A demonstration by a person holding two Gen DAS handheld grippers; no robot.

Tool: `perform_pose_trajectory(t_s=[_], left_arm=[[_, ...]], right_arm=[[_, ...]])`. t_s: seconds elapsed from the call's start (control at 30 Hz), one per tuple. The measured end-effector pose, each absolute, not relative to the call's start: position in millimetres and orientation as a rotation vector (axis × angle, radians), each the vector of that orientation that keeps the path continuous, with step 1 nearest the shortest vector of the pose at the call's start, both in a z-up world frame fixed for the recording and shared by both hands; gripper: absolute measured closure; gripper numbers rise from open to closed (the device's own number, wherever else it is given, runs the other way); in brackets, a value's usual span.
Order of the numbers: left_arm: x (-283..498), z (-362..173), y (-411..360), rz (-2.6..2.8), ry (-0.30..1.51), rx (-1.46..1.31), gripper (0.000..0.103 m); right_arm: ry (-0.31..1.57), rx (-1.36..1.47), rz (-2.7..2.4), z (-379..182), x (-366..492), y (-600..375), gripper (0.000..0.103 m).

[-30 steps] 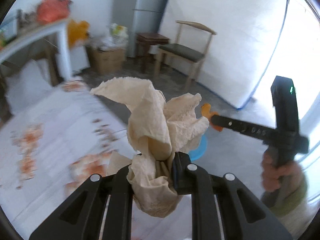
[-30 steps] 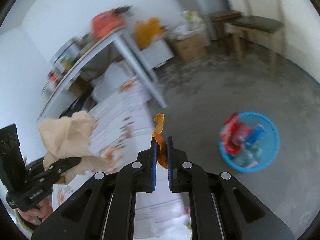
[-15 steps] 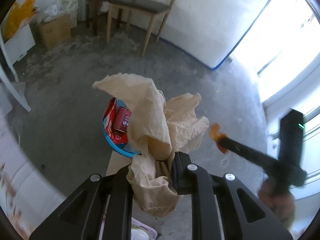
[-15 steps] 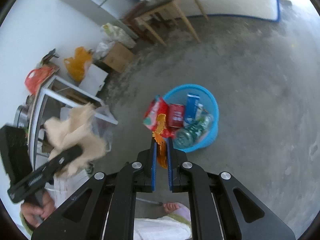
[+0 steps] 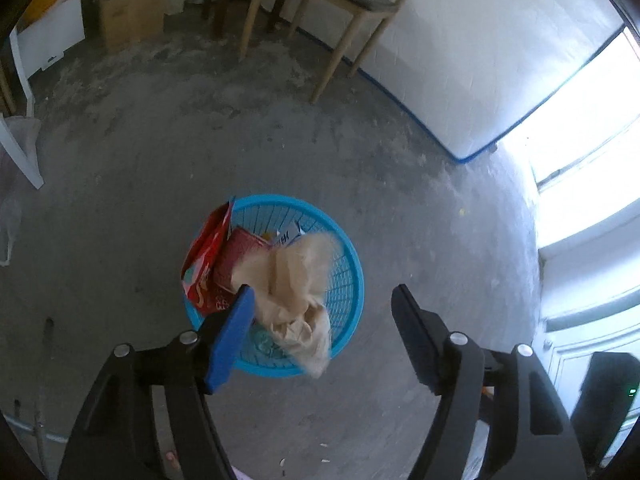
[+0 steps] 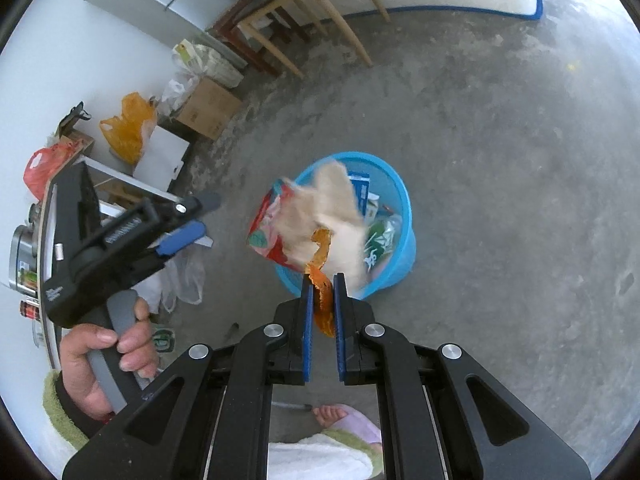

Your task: Collect trash

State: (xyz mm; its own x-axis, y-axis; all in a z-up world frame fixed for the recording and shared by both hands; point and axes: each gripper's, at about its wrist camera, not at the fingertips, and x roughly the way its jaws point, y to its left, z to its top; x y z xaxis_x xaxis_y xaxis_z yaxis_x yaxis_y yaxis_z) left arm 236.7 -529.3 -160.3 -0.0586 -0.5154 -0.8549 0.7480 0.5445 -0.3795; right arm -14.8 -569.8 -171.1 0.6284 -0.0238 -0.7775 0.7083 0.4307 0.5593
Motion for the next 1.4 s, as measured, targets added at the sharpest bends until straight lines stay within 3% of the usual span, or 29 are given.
perform_pose_trajectory(t_s=[0.2, 0.43, 0.47, 0.5, 0.53, 0.77, 1.0, 1.13, 1.3, 1.4], left_arm=[[243.7, -130.9, -510.6, -1.056, 1.197, 0.176, 0.033], [230.9, -49.8, -441.4, -1.103, 1.031, 0.230, 0.027], [227.5, -40.5, -428.0, -1.102, 1.007, 0.246, 0.026], [224.9, -33.8, -415.4, -1.094, 0.992, 0.259, 0.023], [218.3, -21.5, -393.4, -1.089, 0.967, 0.273, 0.022], [183.0, 12.8, -267.7, -0.991, 0.885, 0.204, 0.013], [146.8, 18.8, -171.2, -0.833, 0.841, 0.054, 0.007], [122.4, 25.5, -138.4, -0.747, 0.780, -0.014, 0.006], [89.6, 30.8, -114.4, -0.619, 0.737, -0.073, 0.006], [70.4, 33.5, -101.9, -0.543, 0.701, -0.101, 0.006]], right_arm=[[0.805, 1.022, -0.497, -174.6, 5.1, -573.1, 0.095], [0.886, 0.935, -0.495, -191.1, 63.9, -589.2, 0.089], [0.917, 0.910, -0.507, -198.3, 75.1, -593.5, 0.081], [0.941, 0.889, -0.522, -202.9, 81.2, -596.4, 0.066], [0.965, 0.859, -0.540, -206.9, 86.3, -598.4, 0.061], [0.940, 0.779, -0.586, -190.2, 62.5, -587.0, 0.060], [0.857, 0.683, -0.544, -130.8, 11.9, -548.5, 0.058], [0.790, 0.587, -0.511, -86.0, -17.6, -513.4, 0.046], [0.690, 0.419, -0.468, -31.7, -50.1, -455.1, 0.019], [0.642, 0.303, -0.435, -11.2, -62.9, -416.8, 0.008]])
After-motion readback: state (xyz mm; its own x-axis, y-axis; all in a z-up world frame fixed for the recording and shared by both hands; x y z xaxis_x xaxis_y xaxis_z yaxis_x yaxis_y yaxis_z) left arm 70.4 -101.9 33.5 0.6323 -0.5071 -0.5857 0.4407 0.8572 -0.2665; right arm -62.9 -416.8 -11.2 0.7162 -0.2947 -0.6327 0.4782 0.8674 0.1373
